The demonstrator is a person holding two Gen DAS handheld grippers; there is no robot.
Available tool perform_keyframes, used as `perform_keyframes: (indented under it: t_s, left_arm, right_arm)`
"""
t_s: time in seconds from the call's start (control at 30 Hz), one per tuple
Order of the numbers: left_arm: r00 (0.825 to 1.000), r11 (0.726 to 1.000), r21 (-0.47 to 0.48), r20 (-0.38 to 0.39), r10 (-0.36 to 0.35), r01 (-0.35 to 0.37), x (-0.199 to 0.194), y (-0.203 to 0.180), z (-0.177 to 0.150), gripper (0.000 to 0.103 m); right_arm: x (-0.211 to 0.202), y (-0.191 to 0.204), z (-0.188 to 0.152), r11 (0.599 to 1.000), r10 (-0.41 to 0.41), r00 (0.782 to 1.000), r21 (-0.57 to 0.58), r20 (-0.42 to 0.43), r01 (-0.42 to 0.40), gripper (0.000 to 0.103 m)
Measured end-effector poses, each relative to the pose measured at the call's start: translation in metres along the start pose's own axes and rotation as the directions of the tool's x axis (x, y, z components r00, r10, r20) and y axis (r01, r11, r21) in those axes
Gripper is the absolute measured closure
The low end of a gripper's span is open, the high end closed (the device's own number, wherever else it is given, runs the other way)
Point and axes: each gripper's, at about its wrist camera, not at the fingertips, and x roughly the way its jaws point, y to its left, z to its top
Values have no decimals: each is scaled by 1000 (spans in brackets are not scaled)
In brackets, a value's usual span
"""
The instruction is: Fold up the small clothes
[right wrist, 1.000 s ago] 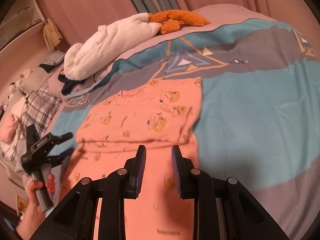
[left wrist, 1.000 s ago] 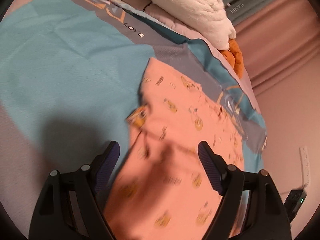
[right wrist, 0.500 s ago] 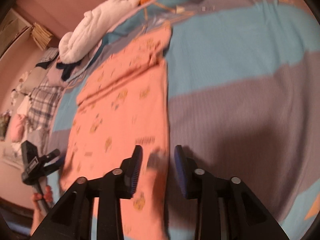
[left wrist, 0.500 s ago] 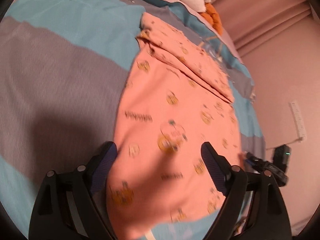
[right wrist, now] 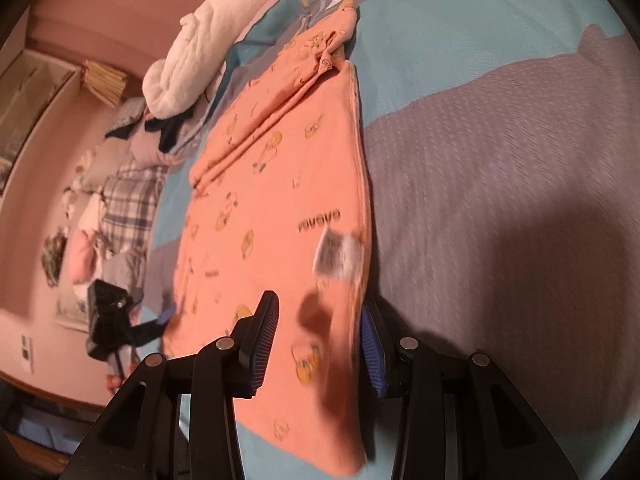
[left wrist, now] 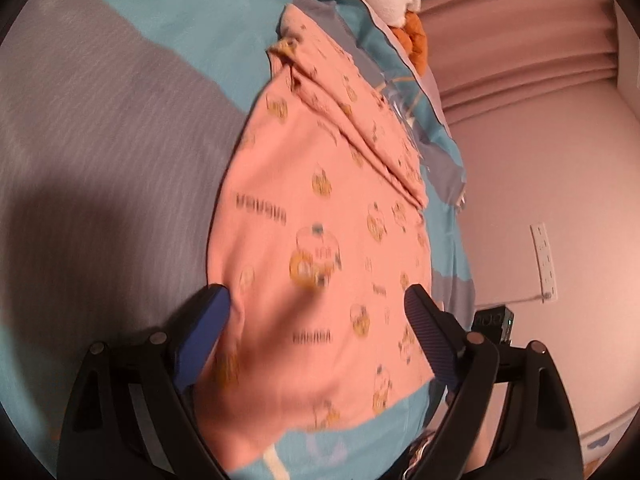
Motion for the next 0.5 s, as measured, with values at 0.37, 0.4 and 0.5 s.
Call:
perform_keyframes:
  t_s: [0.37,0.4,0.5]
  left_arm:
    - [997,996,42,-7,74,-73,15,8,42,15]
    - [997,996,56,-12,75,-74,16,8,42,15]
    - [997,996,76,-38,60,-57,16,7,37,15]
  right_arm:
    - [16,2,30,1000,8,1000,-1,15,-8,63]
    - [18,0,32,1000,22,1000,4,14,-22,63]
    - [19,-5,34,998,58,998,16,2,-58,63]
